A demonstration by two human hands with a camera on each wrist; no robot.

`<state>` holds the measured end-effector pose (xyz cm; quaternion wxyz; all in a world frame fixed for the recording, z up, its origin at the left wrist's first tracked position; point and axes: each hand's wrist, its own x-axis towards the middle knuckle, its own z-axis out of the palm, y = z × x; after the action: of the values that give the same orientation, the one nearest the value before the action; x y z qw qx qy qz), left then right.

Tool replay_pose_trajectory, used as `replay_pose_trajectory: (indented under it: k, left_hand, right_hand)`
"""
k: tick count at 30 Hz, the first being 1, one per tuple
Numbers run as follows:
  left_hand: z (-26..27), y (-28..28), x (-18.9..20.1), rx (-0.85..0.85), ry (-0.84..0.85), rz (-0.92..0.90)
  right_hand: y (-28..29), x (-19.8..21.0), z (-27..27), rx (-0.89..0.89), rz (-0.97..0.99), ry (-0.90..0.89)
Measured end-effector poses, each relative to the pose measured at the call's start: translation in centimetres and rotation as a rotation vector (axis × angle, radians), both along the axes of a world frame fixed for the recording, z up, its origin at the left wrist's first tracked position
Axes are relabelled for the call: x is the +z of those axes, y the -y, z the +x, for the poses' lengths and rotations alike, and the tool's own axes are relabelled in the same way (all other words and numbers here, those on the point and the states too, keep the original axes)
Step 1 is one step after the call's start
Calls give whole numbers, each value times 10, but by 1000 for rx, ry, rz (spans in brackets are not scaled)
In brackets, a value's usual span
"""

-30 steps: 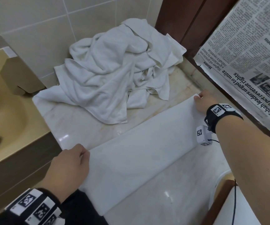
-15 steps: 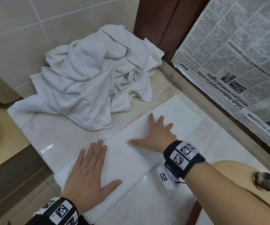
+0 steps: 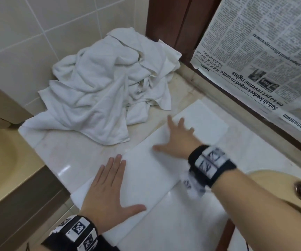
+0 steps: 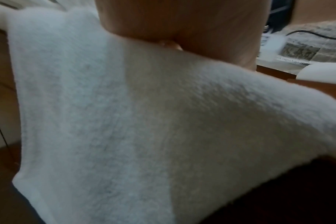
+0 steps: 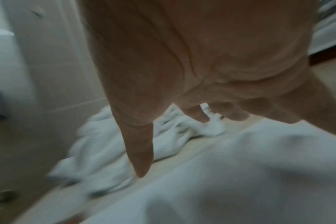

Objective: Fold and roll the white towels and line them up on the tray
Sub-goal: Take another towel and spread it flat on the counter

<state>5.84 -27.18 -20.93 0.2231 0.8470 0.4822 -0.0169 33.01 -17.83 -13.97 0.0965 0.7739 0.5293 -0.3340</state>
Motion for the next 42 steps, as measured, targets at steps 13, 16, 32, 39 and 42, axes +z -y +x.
replay_pose_trajectory:
  k: [13,16,32,39,42]
  left_hand:
    - [-17,1,-2,-187,30,109]
    - [-14,2,-3,-149,48,98]
    - [-50,-26,12,-420,44,-53]
    - [-94,-51,12,-799,112,23]
    - [-114,-55,0,-901,228,118]
  right_hand:
    - [-30,11,108,69,-89,171]
    - [-15,15,62,20,-41,118]
    - [64,15,-32,-50,12,-1]
    - [191,16,-167,-95,46,-114]
    - [248,-20,-201,-58,167,-25]
